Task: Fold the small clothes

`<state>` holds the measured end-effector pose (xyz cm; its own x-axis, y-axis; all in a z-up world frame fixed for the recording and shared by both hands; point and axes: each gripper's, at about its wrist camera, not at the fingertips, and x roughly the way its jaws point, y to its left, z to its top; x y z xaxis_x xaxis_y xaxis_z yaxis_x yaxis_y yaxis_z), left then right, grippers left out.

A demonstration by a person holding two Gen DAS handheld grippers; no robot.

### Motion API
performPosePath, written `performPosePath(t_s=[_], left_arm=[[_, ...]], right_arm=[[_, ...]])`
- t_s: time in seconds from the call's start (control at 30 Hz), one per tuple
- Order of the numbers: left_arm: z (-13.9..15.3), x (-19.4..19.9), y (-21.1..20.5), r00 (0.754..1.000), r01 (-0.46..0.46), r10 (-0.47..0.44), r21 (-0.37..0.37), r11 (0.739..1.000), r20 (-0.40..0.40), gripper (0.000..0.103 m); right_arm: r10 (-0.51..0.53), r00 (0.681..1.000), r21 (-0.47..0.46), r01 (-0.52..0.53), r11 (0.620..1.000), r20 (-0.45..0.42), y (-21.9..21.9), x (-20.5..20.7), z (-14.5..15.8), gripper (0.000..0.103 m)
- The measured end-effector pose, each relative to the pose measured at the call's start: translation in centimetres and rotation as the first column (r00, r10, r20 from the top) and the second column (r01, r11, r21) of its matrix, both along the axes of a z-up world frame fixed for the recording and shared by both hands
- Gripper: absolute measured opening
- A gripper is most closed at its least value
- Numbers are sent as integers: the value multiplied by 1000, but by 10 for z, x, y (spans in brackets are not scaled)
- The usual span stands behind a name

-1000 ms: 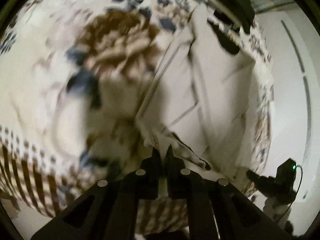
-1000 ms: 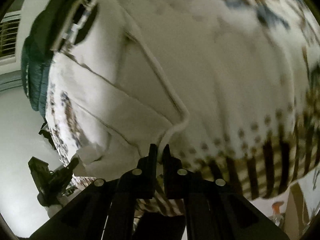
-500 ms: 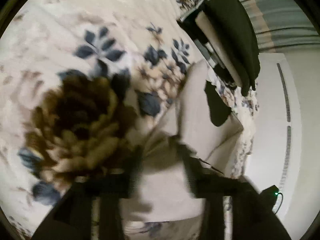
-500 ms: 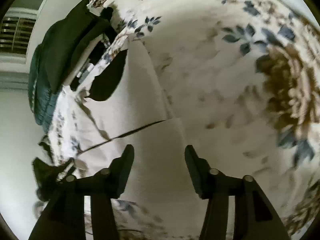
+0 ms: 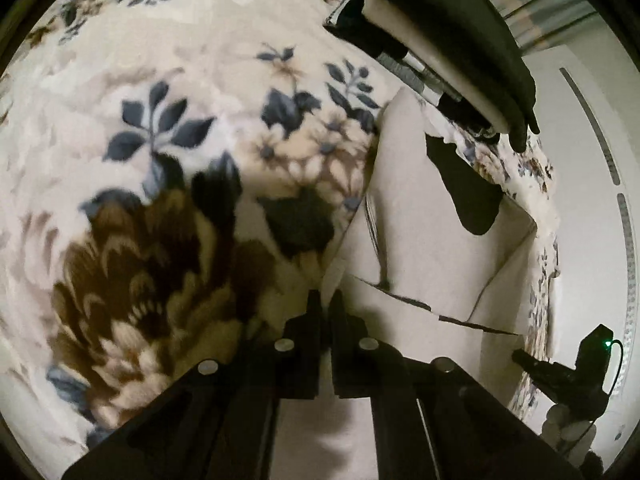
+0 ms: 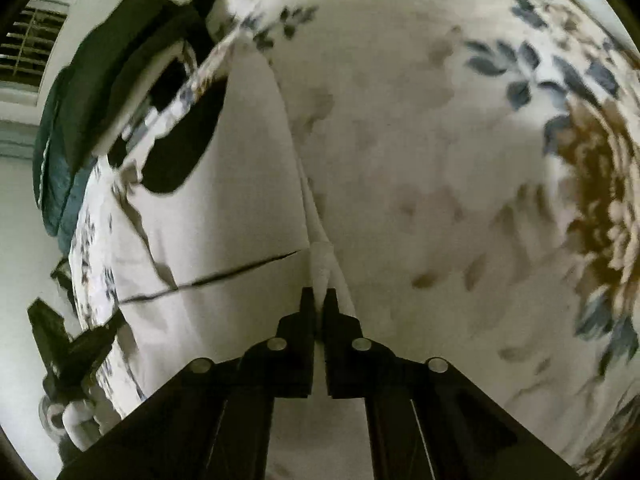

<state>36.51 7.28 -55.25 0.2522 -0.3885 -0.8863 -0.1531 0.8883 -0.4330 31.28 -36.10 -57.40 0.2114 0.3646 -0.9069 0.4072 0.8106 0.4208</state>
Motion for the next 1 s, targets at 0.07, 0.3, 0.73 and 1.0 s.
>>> performPosePath(t_s=[0.07, 0.3, 0.73, 1.0], left_arm=[[-7, 5, 1, 1000, 4, -4, 13, 1000, -17, 2], [-3, 32, 5, 993, 30, -34, -44, 999, -114, 23], [5, 190, -87, 938, 334, -345, 235, 913, 10, 65], [-4, 191, -106, 882, 454, -471, 224, 862, 24, 5]], right_arm=[[-28, 1000, -28, 28, 999, 0, -7, 1, 0, 3], [46, 993, -48, -52, 998, -109, 1, 22, -11, 37], [149, 989, -239, -146, 960, -5, 18, 189, 14, 69], [293, 950, -330, -312, 891, -108, 47, 243, -14, 6]])
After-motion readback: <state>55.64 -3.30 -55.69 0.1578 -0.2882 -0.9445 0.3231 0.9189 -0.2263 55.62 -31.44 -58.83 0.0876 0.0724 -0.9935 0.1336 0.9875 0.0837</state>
